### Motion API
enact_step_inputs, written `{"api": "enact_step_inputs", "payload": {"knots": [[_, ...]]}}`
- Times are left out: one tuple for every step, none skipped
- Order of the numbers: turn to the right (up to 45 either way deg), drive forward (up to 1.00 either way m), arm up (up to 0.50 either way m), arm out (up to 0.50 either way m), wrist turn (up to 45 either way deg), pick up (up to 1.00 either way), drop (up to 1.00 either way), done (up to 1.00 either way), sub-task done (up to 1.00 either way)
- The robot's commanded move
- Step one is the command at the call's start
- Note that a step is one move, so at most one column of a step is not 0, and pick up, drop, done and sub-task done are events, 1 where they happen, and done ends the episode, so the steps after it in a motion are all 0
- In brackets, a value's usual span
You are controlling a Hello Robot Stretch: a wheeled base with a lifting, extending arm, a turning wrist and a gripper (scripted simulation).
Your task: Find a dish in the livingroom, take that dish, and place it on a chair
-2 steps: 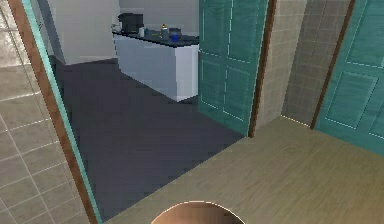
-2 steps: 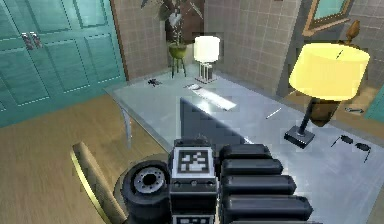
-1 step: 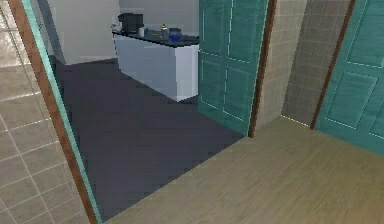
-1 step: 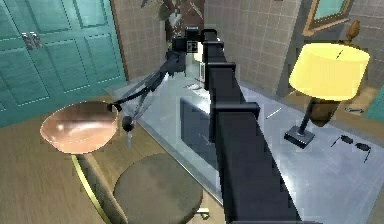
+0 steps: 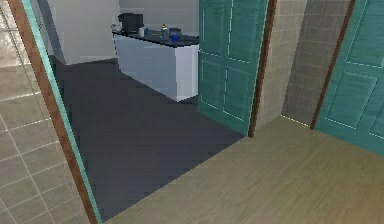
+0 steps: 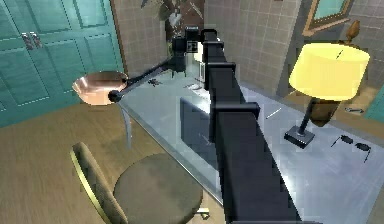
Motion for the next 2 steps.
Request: {"api": "enact_step_inputs", "payload": {"knots": [[0.0,0.0,0.0,0.0,45.0,0.0,0.0,0.0,0.0],[0.0,0.0,-0.38,0.0,0.0,0.0,0.0,0.0,0.0]]}}
